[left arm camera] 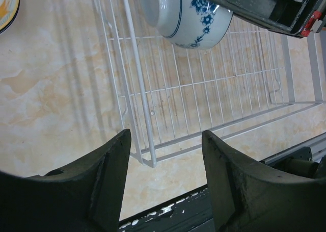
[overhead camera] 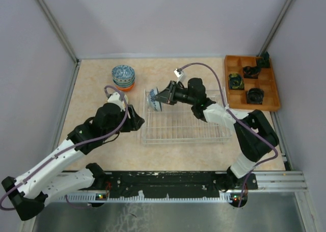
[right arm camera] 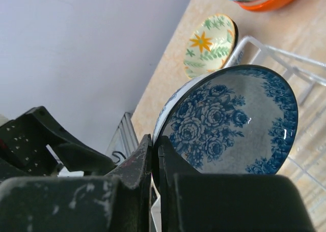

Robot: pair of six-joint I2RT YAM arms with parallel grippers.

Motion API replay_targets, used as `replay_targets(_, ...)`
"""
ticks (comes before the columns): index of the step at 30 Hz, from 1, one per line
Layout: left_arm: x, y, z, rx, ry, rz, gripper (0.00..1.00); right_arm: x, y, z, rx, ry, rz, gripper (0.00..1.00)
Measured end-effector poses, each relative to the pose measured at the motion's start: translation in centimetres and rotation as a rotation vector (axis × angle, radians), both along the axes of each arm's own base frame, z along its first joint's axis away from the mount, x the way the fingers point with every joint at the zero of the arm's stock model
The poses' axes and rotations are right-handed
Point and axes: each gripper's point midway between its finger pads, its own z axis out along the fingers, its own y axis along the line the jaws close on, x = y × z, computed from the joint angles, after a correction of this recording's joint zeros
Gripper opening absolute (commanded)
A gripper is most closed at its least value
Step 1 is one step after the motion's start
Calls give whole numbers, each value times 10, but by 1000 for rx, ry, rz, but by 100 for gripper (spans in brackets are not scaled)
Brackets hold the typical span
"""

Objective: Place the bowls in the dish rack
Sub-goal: Adjust the bowl in the dish rack.

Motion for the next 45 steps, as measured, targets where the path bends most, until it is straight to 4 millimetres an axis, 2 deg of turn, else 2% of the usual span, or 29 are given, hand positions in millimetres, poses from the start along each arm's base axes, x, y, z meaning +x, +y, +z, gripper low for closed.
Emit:
replay_targets(4,-2,2,-1,0,-1,2,64,4,4,8,65,-24,-2,0)
replay_targets(13,-4,6,-3,1,-6,9,64,12,7,-34,71,66,-36,0)
replay_targets(21,-4,7,-3,4,-4,9,63,23,7,-30,109,36,-76,0)
replay_targets(27,-4,7,-4,7,-2,9,63,30,8,-51,135,75,-99,0)
replay_targets(45,-5,8,-2,8,-13,3,63,32,-10,-55,189,62,-207,0)
